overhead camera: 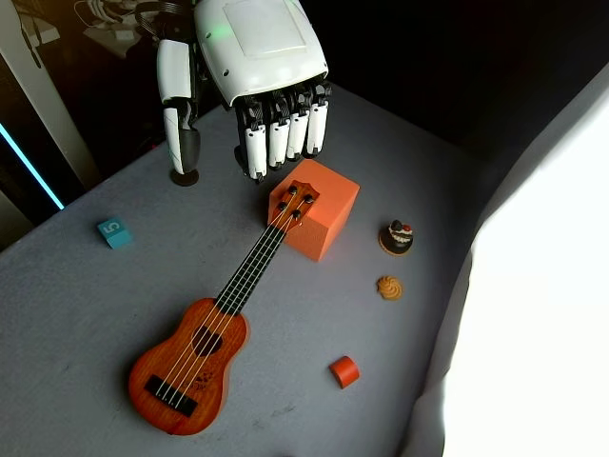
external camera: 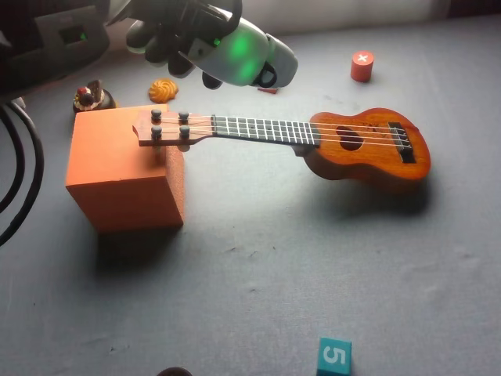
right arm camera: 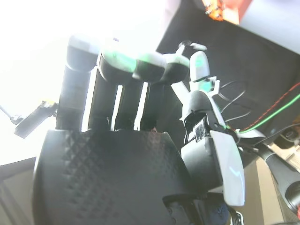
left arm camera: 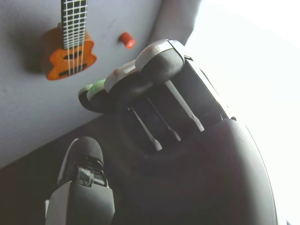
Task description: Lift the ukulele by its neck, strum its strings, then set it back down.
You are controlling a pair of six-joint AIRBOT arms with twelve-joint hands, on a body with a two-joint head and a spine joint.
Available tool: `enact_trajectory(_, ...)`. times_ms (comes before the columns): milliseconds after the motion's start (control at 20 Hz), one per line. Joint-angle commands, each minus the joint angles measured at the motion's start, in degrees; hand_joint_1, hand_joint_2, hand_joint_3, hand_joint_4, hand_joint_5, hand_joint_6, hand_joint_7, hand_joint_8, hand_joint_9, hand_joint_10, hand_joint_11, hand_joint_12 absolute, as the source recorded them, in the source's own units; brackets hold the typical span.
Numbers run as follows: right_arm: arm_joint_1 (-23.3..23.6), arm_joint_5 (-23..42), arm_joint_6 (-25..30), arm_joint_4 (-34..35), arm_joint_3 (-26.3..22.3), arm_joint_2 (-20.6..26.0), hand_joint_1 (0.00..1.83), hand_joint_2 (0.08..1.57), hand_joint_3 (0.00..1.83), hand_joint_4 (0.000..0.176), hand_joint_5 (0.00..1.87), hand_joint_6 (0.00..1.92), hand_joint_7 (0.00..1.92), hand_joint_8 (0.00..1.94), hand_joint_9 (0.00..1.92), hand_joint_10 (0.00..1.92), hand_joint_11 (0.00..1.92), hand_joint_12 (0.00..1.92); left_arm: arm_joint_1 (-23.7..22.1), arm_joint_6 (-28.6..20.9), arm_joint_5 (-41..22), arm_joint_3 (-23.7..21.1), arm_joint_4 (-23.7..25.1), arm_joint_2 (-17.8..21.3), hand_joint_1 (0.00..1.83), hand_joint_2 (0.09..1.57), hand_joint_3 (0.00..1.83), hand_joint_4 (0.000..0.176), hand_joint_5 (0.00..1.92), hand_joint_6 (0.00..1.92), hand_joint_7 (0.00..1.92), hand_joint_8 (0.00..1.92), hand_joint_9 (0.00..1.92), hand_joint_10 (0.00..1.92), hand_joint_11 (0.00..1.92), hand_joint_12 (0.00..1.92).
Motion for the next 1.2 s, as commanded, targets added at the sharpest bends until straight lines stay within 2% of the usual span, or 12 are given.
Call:
enact_trajectory(0, 0.5, 6.1, 0.3, 1.6, -0.2, 0.3, 0.01, 1.15, 0.33, 0.0, 0.02, 0.18, 0.02, 0.07, 0.0, 0.04, 0.0, 0.12, -1.0, 0.1, -2.5, -0.1, 3.2, -0.1, 0.15, 1.07, 0.12, 0.063, 0.07, 0.06, 0.12, 0.05, 0.17, 0.09, 0.0, 0.76)
enact_trajectory(50, 0.5, 6.2, 0.3, 1.3, -0.3, 0.1, 0.0, 1.21, 0.2, 0.0, 0.0, 0.18, 0.02, 0.03, 0.0, 0.01, 0.0, 0.02, -1.1, 0.1, -2.5, 0.0, 3.2, -0.2, 0.13, 1.11, 0.04, 0.063, 0.09, 0.02, 0.13, 0.01, 0.19, 0.04, 0.0, 0.76)
enact_trajectory(100, 0.3, 6.2, 0.3, 1.1, -0.4, -0.2, 0.0, 1.26, 0.09, 0.0, 0.0, 0.13, 0.0, 0.0, 0.0, 0.0, 0.0, 0.0, -1.4, 0.1, -2.5, 0.1, 3.2, -0.1, 0.13, 1.14, 0.01, 0.053, 0.11, 0.01, 0.15, 0.0, 0.2, 0.01, 0.0, 0.77)
enact_trajectory(200, 0.0, 6.2, 0.2, 0.5, -0.5, -0.9, 0.0, 1.27, 0.08, 0.0, 0.0, 0.1, 0.01, 0.01, 0.0, 0.0, 0.0, 0.0, -2.0, 0.1, -1.7, 0.2, 3.2, -0.2, 0.14, 1.15, 0.01, 0.048, 0.12, 0.01, 0.15, 0.0, 0.19, 0.0, 0.0, 0.77)
enact_trajectory(300, 0.0, 6.2, 0.2, 0.5, -0.5, -1.4, 0.0, 1.28, 0.07, 0.0, 0.0, 0.02, 0.01, 0.0, 0.0, 0.0, 0.0, 0.0, -2.8, -0.4, 1.6, 0.3, 3.2, -0.4, 0.2, 1.14, 0.0, 0.056, 0.16, 0.01, 0.18, 0.01, 0.23, 0.01, 0.0, 0.8)
enact_trajectory(400, 0.0, 6.2, 0.2, 0.5, -0.5, -1.7, 0.0, 1.29, 0.07, 0.0, 0.0, 0.0, 0.0, 0.0, 0.0, 0.0, 0.0, 0.0, -3.4, -4.3, 6.6, 0.3, 3.2, -0.9, 0.18, 1.15, 0.0, 0.048, 0.11, 0.0, 0.17, 0.0, 0.21, 0.0, 0.0, 0.75)
enact_trajectory(550, 0.0, 6.1, 0.2, 0.5, -0.5, -1.8, 0.0, 1.29, 0.07, 0.0, 0.0, 0.0, 0.0, 0.0, 0.0, 0.0, 0.0, 0.0, -4.2, -5.7, 12.7, 0.3, 3.4, -1.9, 0.15, 1.13, 0.0, 0.059, 0.1, 0.0, 0.15, 0.0, 0.19, 0.0, 0.0, 0.75)
enact_trajectory(700, 0.0, 5.7, 0.2, 0.5, -0.5, -1.8, 0.0, 1.29, 0.06, 0.0, 0.0, 0.0, 0.0, 0.0, 0.0, 0.0, 0.0, 0.0, -3.4, -7.5, 15.9, -0.8, 6.0, -2.8, 0.09, 1.14, 0.0, 0.054, 0.09, 0.0, 0.16, 0.0, 0.18, 0.0, 0.0, 0.75)
enact_trajectory(900, -0.1, 4.9, 0.2, 0.5, -0.4, -1.9, 0.0, 1.3, 0.06, 0.0, 0.0, 0.0, 0.0, 0.0, 0.0, 0.0, 0.0, 0.0, 0.3, -16.3, 19.8, -3.4, 11.9, -4.7, 0.1, 1.16, 0.0, 0.056, 0.07, 0.0, 0.15, 0.0, 0.18, 0.0, 0.0, 0.73)
enact_trajectory(1000, -0.1, 4.8, 0.2, 0.5, -0.5, -2.0, 0.0, 1.27, 0.05, 0.0, 0.02, 0.01, 0.0, 0.0, 0.0, 0.0, 0.0, 0.0, 2.3, -20.1, 19.5, -3.7, 15.1, -5.9, 0.09, 1.17, 0.0, 0.057, 0.06, 0.0, 0.15, 0.0, 0.18, 0.0, 0.0, 0.74)
enact_trajectory(1150, -0.1, 4.8, 0.3, 0.5, -0.4, -2.1, 0.0, 1.23, 0.03, 0.0, 0.07, 0.03, 0.0, 0.0, 0.0, 0.0, 0.0, 0.0, 6.3, -25.1, 13.2, -2.6, 20.9, -8.2, 0.08, 1.17, 0.0, 0.059, 0.07, 0.0, 0.15, 0.0, 0.17, 0.0, 0.0, 0.76)
